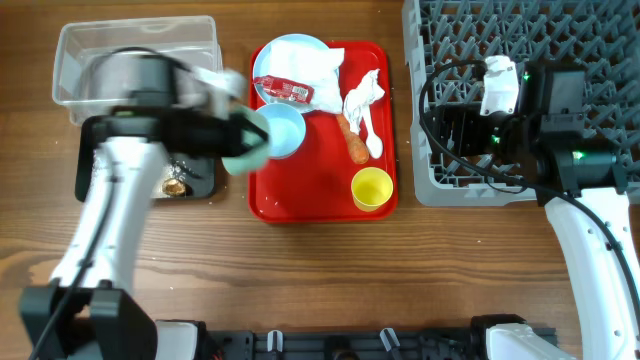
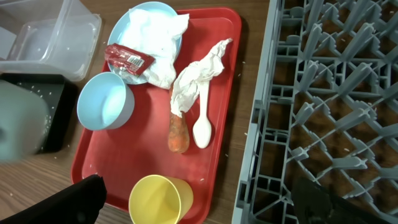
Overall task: Sort waste into correct bins and load items into the dishwasher rack
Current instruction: 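Set the green bowl back on the red tray with the left gripper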
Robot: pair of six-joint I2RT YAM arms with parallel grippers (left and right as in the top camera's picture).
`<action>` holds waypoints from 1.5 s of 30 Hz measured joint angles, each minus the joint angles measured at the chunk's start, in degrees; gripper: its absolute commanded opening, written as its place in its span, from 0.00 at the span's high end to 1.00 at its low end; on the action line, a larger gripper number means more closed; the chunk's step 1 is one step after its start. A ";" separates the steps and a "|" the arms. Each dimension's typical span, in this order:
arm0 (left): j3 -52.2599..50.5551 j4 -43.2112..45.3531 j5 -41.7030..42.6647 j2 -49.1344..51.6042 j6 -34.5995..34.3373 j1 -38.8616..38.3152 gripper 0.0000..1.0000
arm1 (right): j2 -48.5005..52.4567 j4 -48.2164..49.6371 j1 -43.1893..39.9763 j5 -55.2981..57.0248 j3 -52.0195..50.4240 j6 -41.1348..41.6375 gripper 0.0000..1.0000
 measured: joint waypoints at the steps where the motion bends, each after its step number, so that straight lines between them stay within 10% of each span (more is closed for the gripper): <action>1: 0.00 -0.87 -4.72 0.52 -0.50 -3.58 0.96 | 0.00 0.02 0.00 0.00 0.00 0.00 0.01; 7: -0.02 -1.33 -25.81 6.10 -5.01 -19.78 0.96 | 0.00 0.00 0.00 0.00 0.00 0.00 0.02; 16: -0.02 3.19 -35.47 14.49 -8.35 -27.15 0.96 | 0.00 0.00 0.00 0.00 0.00 0.00 0.02; 25: -0.02 4.17 -36.98 18.47 -9.38 -27.65 0.56 | 0.00 0.00 0.00 0.00 0.00 0.00 0.02; 33: 0.37 3.30 -37.11 18.45 -10.75 -27.65 0.42 | 0.00 0.00 0.00 0.00 0.00 0.00 0.01; 38: 4.50 -0.83 -36.92 17.51 -11.54 -27.65 0.09 | 0.00 0.00 0.00 -0.07 0.00 0.00 0.01; 45: 7.89 1.51 -31.87 14.10 -11.93 -28.20 0.10 | 0.02 0.02 0.00 -0.07 0.00 0.00 0.02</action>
